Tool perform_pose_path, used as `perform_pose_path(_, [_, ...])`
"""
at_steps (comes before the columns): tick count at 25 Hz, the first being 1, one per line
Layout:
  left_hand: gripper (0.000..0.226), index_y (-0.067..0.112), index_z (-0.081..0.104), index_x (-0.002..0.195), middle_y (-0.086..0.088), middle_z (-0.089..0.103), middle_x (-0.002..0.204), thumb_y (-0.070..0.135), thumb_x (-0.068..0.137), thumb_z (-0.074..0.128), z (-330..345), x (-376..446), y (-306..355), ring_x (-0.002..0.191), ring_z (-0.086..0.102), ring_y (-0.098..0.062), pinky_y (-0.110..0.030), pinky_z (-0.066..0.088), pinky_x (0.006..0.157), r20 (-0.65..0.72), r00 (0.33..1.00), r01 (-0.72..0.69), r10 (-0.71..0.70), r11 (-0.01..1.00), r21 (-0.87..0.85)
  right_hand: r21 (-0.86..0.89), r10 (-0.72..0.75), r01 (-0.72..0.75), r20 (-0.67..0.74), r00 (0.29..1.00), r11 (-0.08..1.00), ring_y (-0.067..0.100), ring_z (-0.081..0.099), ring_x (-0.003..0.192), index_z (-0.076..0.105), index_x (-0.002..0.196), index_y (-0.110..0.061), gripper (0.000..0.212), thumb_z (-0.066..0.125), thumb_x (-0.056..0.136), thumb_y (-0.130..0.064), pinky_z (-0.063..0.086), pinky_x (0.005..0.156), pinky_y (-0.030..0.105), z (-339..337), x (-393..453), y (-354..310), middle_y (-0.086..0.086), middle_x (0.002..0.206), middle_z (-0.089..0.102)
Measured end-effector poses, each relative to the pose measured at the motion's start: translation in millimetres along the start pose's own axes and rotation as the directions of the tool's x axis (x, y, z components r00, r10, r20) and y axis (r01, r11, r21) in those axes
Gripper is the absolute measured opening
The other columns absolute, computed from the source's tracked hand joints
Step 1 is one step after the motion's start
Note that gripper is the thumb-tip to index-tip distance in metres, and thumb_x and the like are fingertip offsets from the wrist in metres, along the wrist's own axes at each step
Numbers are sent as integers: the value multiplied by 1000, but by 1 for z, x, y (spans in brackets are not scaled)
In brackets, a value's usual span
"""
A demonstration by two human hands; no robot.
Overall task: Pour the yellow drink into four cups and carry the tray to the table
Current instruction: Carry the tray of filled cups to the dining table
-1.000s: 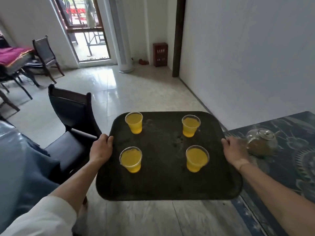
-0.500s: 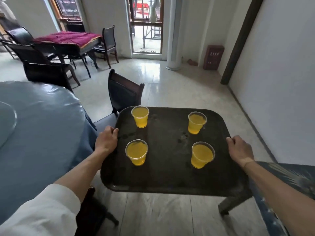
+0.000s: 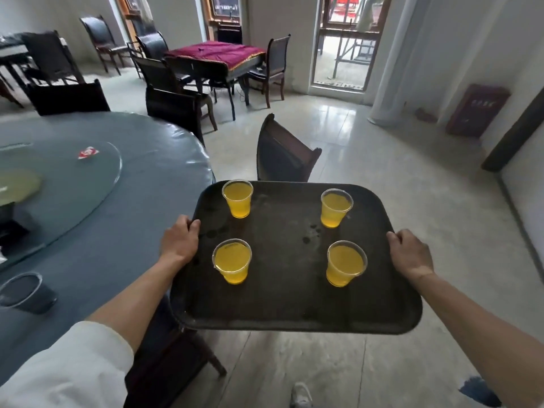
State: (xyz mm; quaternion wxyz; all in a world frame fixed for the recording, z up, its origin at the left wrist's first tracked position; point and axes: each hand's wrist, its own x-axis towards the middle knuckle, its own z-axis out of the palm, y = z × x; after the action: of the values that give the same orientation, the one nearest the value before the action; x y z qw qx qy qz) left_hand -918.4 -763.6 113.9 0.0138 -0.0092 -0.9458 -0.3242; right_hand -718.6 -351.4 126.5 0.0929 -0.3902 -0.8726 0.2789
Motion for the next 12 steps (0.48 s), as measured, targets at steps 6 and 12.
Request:
perform_pose_path(6, [35, 0, 59, 102, -29, 66, 104, 32, 101, 46, -2, 18, -14, 97, 60, -45, -40, 39, 75, -104, 986, 131, -131, 991, -3, -3, -148, 149, 102, 984, 989, 39, 59, 96, 53, 97, -9, 29, 41, 107, -34, 36, 77, 36, 28, 72, -51, 25, 111, 67])
perform_pose_path(12, [36, 0, 60, 104, -28, 66, 105, 32, 101, 45, -5, 27, -22, 99, 60, -44, -41, 41, 76, -200, 945, 264, -259, 965, -2, 10, -278, 282, 195, 941, 959, 28, 46, 85, 51, 97, -9, 27, 41, 108, -31, 35, 78, 35, 57, 134, -105, 22, 108, 66])
